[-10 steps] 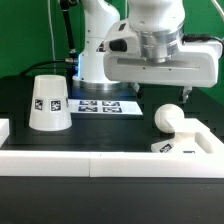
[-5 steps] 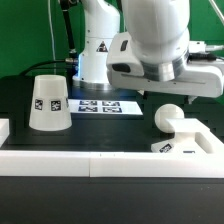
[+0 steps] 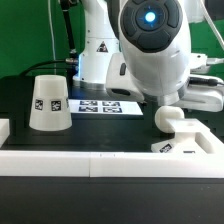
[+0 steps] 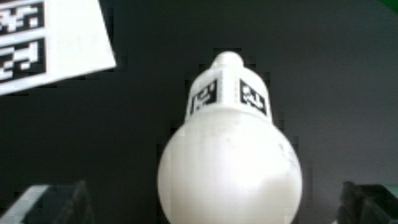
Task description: Assemble lamp
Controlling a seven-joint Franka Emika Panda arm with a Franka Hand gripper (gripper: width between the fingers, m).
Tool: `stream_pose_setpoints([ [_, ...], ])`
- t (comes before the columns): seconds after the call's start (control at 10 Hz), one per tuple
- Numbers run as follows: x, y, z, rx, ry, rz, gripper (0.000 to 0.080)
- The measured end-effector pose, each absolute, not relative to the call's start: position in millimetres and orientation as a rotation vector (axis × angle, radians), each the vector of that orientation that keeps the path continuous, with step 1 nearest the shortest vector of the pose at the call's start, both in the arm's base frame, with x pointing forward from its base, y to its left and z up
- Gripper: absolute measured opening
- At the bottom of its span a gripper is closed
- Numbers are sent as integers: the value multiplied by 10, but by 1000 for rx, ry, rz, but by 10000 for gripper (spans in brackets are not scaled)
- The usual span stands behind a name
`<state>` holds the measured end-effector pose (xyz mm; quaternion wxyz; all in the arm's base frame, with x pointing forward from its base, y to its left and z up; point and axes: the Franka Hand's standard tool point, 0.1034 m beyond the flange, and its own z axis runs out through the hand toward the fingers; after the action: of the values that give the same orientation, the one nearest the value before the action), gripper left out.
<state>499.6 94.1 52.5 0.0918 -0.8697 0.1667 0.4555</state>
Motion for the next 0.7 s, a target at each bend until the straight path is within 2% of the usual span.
stream_pose_setpoints([
  [0.7, 4902, 1088, 321, -2622, 489, 1303, 699],
])
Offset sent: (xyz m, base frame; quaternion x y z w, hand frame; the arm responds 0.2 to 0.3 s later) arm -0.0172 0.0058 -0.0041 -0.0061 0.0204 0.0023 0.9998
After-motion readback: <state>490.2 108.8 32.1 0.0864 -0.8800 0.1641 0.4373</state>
